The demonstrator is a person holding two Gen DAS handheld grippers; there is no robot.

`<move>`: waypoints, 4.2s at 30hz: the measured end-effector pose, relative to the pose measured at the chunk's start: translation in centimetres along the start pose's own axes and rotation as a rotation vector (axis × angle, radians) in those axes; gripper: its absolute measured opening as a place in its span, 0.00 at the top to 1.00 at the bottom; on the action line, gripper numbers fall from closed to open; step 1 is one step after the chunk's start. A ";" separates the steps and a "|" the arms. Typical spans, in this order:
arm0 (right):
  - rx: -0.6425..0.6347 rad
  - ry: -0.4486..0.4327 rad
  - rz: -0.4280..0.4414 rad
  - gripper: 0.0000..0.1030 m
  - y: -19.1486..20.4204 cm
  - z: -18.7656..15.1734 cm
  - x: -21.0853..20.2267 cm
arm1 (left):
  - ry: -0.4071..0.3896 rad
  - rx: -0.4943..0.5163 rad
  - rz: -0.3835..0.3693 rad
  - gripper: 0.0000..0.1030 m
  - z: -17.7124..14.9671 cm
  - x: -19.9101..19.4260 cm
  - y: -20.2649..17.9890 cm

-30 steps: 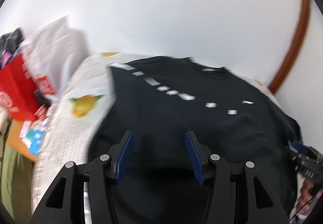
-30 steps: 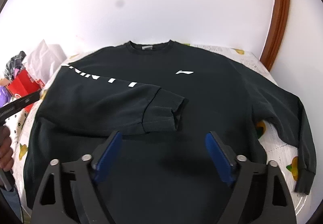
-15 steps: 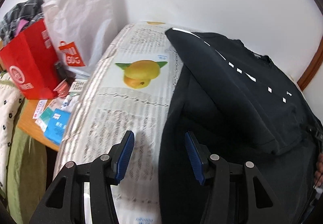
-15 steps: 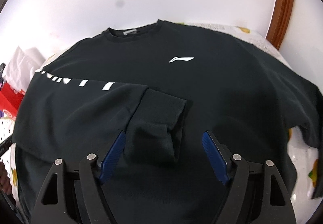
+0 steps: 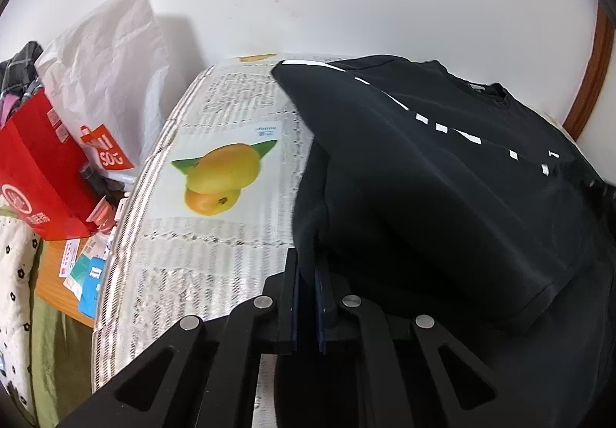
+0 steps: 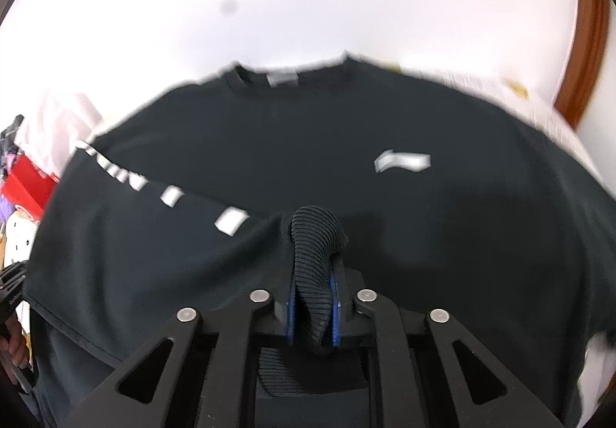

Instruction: Fold small clothes

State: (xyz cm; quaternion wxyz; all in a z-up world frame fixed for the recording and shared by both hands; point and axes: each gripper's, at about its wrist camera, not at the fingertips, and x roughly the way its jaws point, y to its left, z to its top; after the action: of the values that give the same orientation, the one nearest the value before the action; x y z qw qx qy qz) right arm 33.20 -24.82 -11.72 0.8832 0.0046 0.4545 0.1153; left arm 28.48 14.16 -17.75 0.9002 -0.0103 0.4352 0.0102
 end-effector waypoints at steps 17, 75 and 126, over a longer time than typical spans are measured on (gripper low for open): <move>0.144 -0.014 -0.201 0.85 -8.5 0.9 0.0 | 0.022 -0.070 -0.005 0.94 -0.7 -0.4 0.9; 0.070 0.057 -0.212 0.86 -10.2 -24.8 -17.9 | 0.068 -0.016 -0.010 0.87 -16.4 -13.4 -3.1; 0.245 -0.051 -0.500 0.95 -24.1 -16.1 -16.8 | 0.019 -0.007 0.006 0.36 -4.1 -6.9 -7.5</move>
State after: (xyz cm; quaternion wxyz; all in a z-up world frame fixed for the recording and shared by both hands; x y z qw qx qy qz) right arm 15.58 -53.33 -10.41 0.8883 0.0020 0.4297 -0.1625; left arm 21.17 6.46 -14.80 0.8960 -0.0121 0.4438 0.0141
